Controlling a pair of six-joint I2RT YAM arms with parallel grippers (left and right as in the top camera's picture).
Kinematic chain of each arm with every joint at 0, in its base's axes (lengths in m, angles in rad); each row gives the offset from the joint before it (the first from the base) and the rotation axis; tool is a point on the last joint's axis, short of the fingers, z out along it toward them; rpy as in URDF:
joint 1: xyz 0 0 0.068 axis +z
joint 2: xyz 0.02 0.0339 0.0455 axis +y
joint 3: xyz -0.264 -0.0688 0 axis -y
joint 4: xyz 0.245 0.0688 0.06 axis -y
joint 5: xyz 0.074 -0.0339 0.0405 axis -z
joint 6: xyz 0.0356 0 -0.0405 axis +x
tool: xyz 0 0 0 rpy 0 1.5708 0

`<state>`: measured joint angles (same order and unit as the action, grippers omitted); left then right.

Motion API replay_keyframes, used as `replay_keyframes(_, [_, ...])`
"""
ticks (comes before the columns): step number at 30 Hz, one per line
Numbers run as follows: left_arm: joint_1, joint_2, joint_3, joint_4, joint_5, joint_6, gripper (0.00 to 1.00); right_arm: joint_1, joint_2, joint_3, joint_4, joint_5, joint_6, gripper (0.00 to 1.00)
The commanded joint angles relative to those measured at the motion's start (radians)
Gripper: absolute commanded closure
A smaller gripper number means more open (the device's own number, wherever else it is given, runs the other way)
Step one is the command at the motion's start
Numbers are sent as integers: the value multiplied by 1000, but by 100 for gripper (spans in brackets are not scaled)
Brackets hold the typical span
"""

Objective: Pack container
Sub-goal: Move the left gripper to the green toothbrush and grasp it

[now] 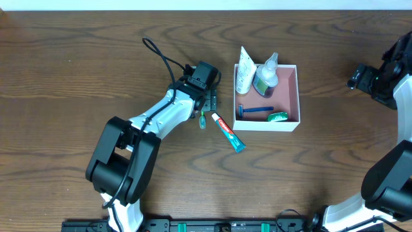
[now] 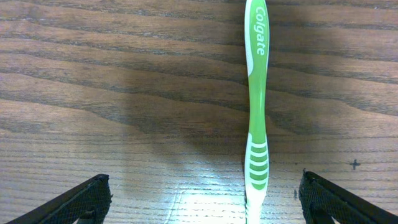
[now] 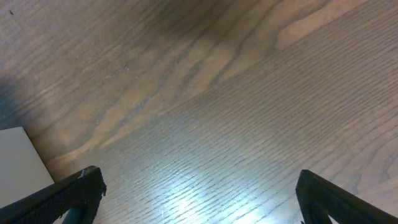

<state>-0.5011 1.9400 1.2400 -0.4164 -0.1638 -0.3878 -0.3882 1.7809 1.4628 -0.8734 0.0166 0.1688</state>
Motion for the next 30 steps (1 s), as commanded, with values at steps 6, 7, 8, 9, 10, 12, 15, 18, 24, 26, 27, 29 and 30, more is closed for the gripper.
replay_keyframes(6, [-9, 61, 1, 5, -1, 13, 4, -4, 7, -2, 0, 5, 10, 1])
replay_keyframes(7, [-10, 64, 1, 7, -1, 13, 4, -4, 7, -2, 0, 5, 10, 1])
replay_keyframes(8, [-11, 68, 1, 8, -1, 13, 4, -4, 7, -2, 0, 5, 10, 1])
replay_keyframes(9, [-13, 73, 1, 9, -1, 13, 4, -4, 7, -2, 0, 5, 10, 1])
replay_keyframes(10, [-14, 74, 1, 11, -1, 13, 4, -4, 7, -2, 0, 5, 10, 1])
replay_keyframes(12, [-16, 76, 1, 15, -1, 13, 4, -4, 7, -2, 0, 5, 10, 1])
replay_keyframes(15, [-16, 76, 1, 20, -1, 13, 4, -4, 7, -2, 0, 5, 10, 1])
replay_keyframes(18, [-16, 76, 1, 26, -1, 14, 8, -4, 7, -2, 0, 5, 10, 1])
replay_keyframes(24, [-16, 76, 1, 30, -1, 13, 35, -4, 7, -2, 0, 5, 10, 1])
replay_keyframes(26, [-16, 76, 1, 30, -1, 13, 43, -4, 7, -2, 0, 5, 10, 1])
replay_keyframes(27, [-16, 76, 1, 30, -1, 13, 48, -4, 7, -2, 0, 5, 10, 1])
replay_keyframes(29, [-16, 76, 1, 30, 0, 13, 57, -4, 7, -2, 0, 5, 10, 1])
replay_keyframes(30, [-16, 76, 1, 30, 5, 13, 60, -4, 7, -2, 0, 5, 10, 1])
